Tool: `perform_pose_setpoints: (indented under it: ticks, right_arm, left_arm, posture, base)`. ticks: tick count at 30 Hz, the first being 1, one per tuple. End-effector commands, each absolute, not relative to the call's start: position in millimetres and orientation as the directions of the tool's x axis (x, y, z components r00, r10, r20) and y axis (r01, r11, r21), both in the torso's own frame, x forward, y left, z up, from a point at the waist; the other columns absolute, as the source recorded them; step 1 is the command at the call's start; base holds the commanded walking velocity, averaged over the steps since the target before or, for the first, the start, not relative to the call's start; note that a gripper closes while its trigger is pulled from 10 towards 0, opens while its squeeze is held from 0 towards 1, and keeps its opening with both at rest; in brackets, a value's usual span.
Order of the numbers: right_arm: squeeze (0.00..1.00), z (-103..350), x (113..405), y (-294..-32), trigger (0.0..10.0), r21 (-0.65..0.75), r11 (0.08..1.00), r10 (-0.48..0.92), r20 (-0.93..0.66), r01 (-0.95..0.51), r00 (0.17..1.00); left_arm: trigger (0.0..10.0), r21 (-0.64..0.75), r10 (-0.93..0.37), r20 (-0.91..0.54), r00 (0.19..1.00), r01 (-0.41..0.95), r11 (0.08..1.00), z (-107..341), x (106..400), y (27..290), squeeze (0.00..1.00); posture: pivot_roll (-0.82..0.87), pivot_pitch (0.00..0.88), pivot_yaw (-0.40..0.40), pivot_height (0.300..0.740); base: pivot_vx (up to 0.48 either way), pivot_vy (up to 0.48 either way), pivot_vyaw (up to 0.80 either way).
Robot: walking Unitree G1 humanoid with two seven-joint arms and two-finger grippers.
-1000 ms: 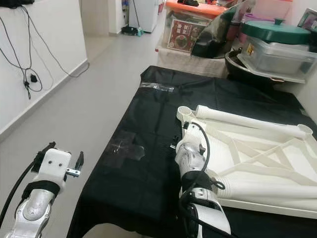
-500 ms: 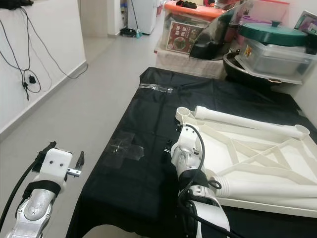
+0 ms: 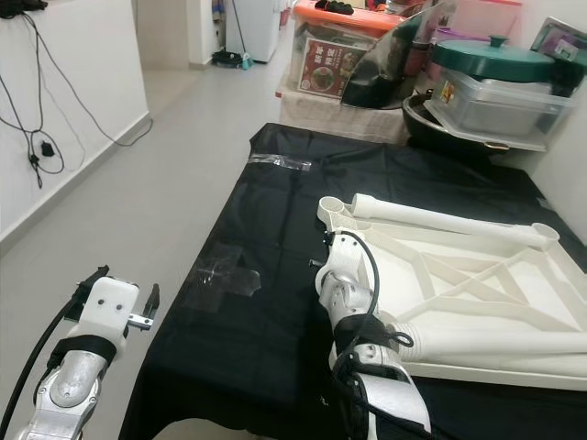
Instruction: Building children table
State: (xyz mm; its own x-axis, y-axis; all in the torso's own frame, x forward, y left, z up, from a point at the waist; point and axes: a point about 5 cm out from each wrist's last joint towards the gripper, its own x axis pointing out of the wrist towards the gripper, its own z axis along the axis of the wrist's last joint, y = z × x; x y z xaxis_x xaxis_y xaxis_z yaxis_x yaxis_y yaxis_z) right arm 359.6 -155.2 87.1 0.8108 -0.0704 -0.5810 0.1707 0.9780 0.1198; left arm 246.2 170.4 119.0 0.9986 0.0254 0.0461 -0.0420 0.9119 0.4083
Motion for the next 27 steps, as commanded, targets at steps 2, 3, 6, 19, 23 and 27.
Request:
perform_pose_setpoints:
  ticks: [2, 3, 6, 19, 23, 27]
  right_arm:
    - [0.00, 70.2, 347.6, -131.4, 0.0, 0.125, 0.987, 0.157, -0.616, -0.100, 0.772]
    - [0.00, 70.2, 347.6, -131.4, 0.0, 0.125, 0.987, 0.157, -0.616, -0.100, 0.772]
    - [0.00, 71.6, 340.5, -125.4, 0.0, 0.067, 0.946, 0.297, -0.573, -0.318, 0.764]
    - [0.00, 77.0, 284.3, -144.5, 0.0, -0.178, 0.514, 0.655, -0.549, -0.839, 0.518]
    - [0.00, 75.9, 267.6, -161.2, 0.0, -0.209, 0.370, 0.690, -0.591, -0.905, 0.419]
    - [0.00, 75.8, 264.3, -167.1, 0.0, -0.219, 0.330, 0.692, -0.606, -0.918, 0.394]
  left_arm:
    - [10.0, 0.418, 0.010, 0.037, 0.999, -0.024, 0.908, 115.8, 245.9, 167.7, 0.00]
    - [10.0, 0.418, 0.010, 0.037, 0.999, -0.024, 0.908, 115.8, 245.9, 167.7, 0.00]
    - [10.0, 0.426, 0.010, 0.039, 0.999, -0.025, 0.905, 116.3, 247.6, 169.9, 0.00]
    - [10.0, 0.433, 0.000, 0.045, 0.999, -0.019, 0.901, 115.9, 251.9, 168.8, 0.00]
    - [10.0, 0.435, -0.007, 0.048, 0.999, -0.015, 0.900, 116.9, 255.3, 169.3, 0.00]
    - [10.0, 0.436, -0.008, 0.051, 0.999, -0.015, 0.900, 117.4, 256.4, 169.9, 0.00]
  posture:
    - [0.06, 0.000, -0.108, 0.740]
    - [0.06, 0.000, -0.108, 0.740]
    - [0.07, 0.000, -0.112, 0.740]
    - [0.06, 0.000, -0.093, 0.740]
    - [0.06, 0.000, -0.084, 0.740]
    - [0.06, 0.000, -0.083, 0.740]
  base:
    - [0.000, 0.000, 0.00]
    - [0.000, 0.000, 0.00]
    - [0.000, 0.000, 0.00]
    - [0.000, 0.000, 0.00]
    - [0.000, 0.000, 0.00]
    - [0.000, 0.000, 0.00]
